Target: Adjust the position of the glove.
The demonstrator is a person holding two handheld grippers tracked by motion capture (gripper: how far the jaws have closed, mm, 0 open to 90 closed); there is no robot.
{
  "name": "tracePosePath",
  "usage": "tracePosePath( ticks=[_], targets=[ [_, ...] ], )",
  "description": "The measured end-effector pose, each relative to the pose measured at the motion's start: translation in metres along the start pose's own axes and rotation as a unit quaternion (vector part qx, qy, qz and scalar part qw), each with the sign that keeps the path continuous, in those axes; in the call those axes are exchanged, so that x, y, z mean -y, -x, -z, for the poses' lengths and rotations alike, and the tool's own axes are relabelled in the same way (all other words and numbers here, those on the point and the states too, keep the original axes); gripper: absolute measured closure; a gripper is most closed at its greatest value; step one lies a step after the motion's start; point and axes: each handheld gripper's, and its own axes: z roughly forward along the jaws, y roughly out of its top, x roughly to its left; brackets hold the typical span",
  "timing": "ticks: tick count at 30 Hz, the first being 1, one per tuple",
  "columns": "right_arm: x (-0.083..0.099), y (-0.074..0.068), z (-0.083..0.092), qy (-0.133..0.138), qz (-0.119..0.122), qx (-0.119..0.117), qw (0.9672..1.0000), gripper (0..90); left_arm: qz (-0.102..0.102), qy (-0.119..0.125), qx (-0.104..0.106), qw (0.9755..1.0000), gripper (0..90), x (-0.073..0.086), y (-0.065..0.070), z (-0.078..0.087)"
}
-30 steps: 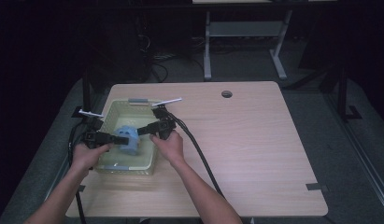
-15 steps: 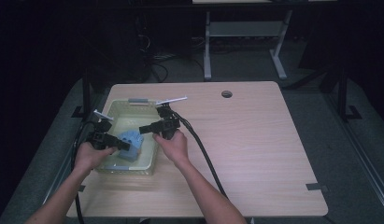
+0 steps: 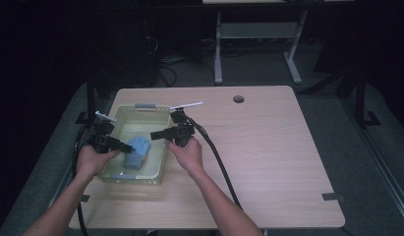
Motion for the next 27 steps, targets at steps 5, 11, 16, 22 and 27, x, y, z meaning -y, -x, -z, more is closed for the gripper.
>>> tracePosePath(
  ticks=[5, 11, 16, 22, 27],
  targets=[
    [0.001, 0.003, 0.007, 0.007, 0.002, 0.003, 1.0000, 71.6, -0.002, -0.030, -0.026, 0.9992, 69.4, -0.002, 0.003, -0.013],
    [0.003, 0.005, 0.012, 0.008, -0.002, 0.006, 0.9999, 71.3, -0.011, -0.055, -0.035, 0.9978, 69.2, -0.003, 0.006, -0.021],
    [0.004, 0.006, 0.014, 0.011, -0.001, 0.003, 0.9999, 70.2, -0.002, -0.028, -0.012, 0.9995, 66.2, -0.002, 0.003, -0.012],
    [0.004, 0.009, 0.016, 0.007, -0.007, 0.001, 1.0000, 66.4, -0.006, 0.032, 0.019, 0.9993, 59.1, -0.004, 0.004, 0.009],
    [0.004, 0.013, 0.018, 0.010, -0.009, 0.001, 0.9999, 64.0, -0.013, 0.053, 0.040, 0.9977, 55.9, -0.007, 0.007, 0.019]
  ],
)
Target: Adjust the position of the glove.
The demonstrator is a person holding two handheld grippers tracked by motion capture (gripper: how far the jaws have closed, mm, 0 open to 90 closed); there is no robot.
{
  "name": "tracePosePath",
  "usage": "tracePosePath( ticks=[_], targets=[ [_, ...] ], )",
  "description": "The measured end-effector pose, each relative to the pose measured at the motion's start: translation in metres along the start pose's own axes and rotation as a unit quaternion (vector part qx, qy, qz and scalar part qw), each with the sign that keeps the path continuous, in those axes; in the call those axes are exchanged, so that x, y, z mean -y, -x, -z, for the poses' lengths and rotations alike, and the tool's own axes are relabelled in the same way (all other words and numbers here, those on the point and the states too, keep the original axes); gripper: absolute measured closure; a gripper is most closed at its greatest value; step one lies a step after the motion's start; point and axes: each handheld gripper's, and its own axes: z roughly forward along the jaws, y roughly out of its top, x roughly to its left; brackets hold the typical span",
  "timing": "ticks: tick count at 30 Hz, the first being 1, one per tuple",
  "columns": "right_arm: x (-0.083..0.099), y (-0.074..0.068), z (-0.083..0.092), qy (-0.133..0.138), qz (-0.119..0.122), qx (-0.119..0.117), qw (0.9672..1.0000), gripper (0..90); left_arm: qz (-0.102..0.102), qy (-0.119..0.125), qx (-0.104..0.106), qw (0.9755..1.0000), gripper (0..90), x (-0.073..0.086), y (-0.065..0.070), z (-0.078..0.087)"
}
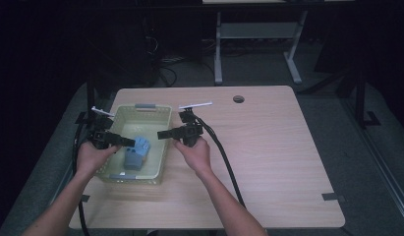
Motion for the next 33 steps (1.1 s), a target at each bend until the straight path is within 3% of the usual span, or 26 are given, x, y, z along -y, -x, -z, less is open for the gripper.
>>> tracePosePath(
  ticks=[4, 15, 33],
  targets=[
    [-0.001, 0.003, 0.005, 0.002, 0.001, 0.002, 1.0000, 62.1, 0.000, 0.022, 0.016, 0.9996, 55.6, -0.001, 0.004, 0.005],
    [0.000, 0.012, 0.025, 0.007, -0.003, 0.014, 0.9999, 54.0, -0.002, 0.046, 0.034, 0.9984, 50.0, 0.000, 0.012, 0.012],
    [0.005, 0.030, 0.066, 0.035, -0.017, 0.028, 0.9988, 46.8, -0.019, 0.061, 0.060, 0.9961, 42.0, -0.008, 0.035, 0.005]
  ],
)
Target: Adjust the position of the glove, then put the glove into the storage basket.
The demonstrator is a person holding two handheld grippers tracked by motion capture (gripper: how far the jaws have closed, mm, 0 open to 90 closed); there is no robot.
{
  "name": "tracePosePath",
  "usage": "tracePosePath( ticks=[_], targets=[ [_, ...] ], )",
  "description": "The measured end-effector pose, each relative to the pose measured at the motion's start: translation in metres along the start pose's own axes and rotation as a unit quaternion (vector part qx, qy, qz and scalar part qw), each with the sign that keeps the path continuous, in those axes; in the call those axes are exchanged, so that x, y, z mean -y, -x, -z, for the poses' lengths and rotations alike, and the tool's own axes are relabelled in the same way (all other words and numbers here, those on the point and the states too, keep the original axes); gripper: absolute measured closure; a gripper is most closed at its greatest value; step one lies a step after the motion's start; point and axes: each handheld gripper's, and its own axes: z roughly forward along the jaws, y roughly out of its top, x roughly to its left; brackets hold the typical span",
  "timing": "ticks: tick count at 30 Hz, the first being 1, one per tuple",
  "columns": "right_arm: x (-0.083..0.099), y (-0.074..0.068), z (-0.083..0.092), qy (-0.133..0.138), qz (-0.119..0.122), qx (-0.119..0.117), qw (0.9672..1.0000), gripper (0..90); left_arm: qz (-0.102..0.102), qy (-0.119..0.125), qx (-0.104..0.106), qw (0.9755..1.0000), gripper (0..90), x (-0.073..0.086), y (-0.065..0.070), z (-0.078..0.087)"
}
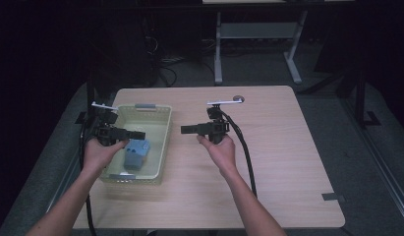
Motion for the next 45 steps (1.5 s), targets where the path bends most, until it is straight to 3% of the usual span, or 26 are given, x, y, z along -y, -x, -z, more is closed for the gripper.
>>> tracePosePath(
  ticks=[15, 45],
  targets=[
    [0.005, 0.008, 0.015, 0.005, -0.007, 0.002, 1.0000, 44.8, -0.010, 0.017, 0.029, 0.9994, 31.4, -0.003, 0.013, -0.004],
    [0.014, 0.026, 0.043, 0.014, -0.019, 0.018, 0.9996, 42.9, -0.028, 0.012, 0.056, 0.9980, 30.2, -0.002, 0.040, -0.025]
  ],
)
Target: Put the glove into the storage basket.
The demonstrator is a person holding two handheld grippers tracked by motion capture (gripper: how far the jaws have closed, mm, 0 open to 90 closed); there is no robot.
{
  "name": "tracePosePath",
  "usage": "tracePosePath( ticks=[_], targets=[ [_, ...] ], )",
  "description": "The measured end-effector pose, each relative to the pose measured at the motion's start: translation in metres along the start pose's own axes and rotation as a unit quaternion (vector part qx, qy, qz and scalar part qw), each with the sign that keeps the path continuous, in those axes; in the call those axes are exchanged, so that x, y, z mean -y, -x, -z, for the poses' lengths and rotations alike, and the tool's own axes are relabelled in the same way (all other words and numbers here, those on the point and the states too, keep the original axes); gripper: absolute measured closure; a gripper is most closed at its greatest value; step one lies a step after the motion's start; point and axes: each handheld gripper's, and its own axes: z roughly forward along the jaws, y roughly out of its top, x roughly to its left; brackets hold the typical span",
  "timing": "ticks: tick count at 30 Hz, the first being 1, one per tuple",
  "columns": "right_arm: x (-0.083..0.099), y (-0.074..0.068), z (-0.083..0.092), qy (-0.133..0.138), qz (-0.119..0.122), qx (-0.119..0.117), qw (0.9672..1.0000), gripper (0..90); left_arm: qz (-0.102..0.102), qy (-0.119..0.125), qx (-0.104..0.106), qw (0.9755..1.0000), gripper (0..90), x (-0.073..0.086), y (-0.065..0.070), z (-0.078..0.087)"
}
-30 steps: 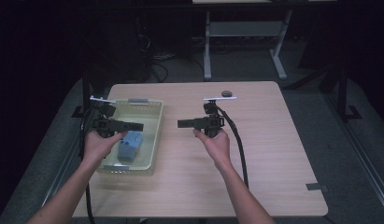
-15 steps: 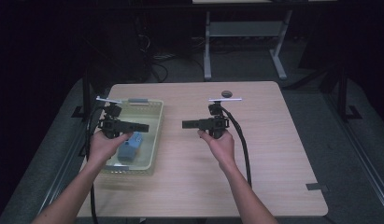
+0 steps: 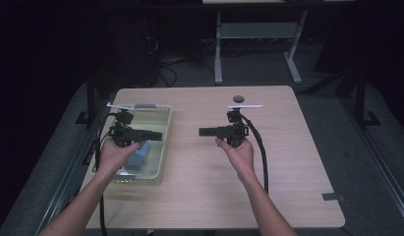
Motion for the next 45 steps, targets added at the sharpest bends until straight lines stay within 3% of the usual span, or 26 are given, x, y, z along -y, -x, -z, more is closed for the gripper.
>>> tracePosePath(
  ticks=[24, 45],
  targets=[
    [0.013, 0.028, 0.045, 0.025, -0.024, 0.021, 0.9992, 34.7, -0.028, -0.004, 0.030, 0.9991, 27.8, -0.001, 0.039, -0.036],
    [0.036, 0.052, 0.085, 0.038, -0.039, 0.052, 0.9972, 32.4, -0.052, -0.025, 0.055, 0.9968, 27.5, 0.006, 0.072, -0.072]
  ],
)
